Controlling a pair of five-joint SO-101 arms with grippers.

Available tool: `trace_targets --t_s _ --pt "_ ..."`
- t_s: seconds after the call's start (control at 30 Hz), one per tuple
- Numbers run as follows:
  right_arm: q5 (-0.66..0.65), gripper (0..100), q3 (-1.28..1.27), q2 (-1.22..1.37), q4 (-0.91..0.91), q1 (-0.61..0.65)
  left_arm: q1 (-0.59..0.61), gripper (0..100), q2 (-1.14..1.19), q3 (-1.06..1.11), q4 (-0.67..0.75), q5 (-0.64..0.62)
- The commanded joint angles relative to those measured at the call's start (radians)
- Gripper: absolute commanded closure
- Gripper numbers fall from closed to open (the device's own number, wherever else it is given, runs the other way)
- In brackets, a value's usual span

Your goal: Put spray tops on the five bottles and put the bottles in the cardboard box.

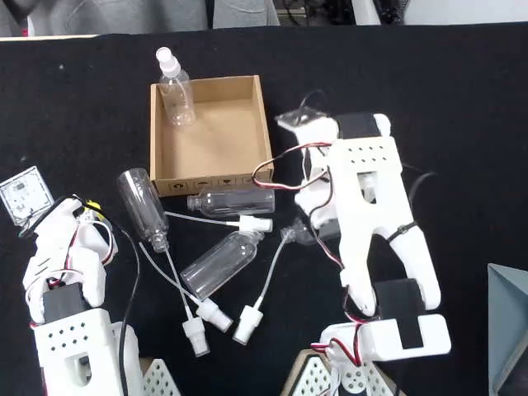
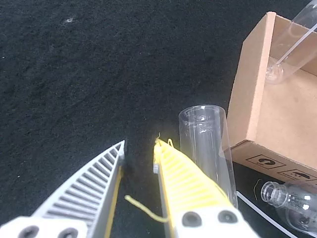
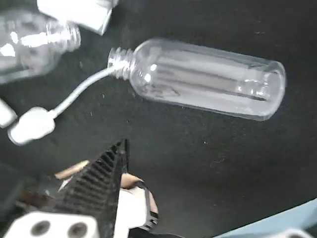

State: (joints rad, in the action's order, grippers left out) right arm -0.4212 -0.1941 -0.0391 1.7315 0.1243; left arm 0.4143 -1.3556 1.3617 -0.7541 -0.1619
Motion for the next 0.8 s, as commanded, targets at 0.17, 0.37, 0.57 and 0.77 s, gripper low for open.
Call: trace_targets --t_s 0.17,0.37,0.57,0.77 --pt "-0.258 43.1 -0.021 -0.056 0.020 0.009 0.010 91 -0.018 0.021 0.078 0.008" --pt "-0.465 43.2 -0.021 -0.056 -0.051 0.009 0.010 92 -0.018 0.030 0.094 0.008" --pt "-0.595 43.2 -0.116 -0.056 -0.170 0.021 0.010 92 -0.018 0.030 0.094 0.008" --pt "-0.635 43.3 -0.226 -0.056 -0.265 0.066 0.010 92 -0.018 0.030 0.094 0.008"
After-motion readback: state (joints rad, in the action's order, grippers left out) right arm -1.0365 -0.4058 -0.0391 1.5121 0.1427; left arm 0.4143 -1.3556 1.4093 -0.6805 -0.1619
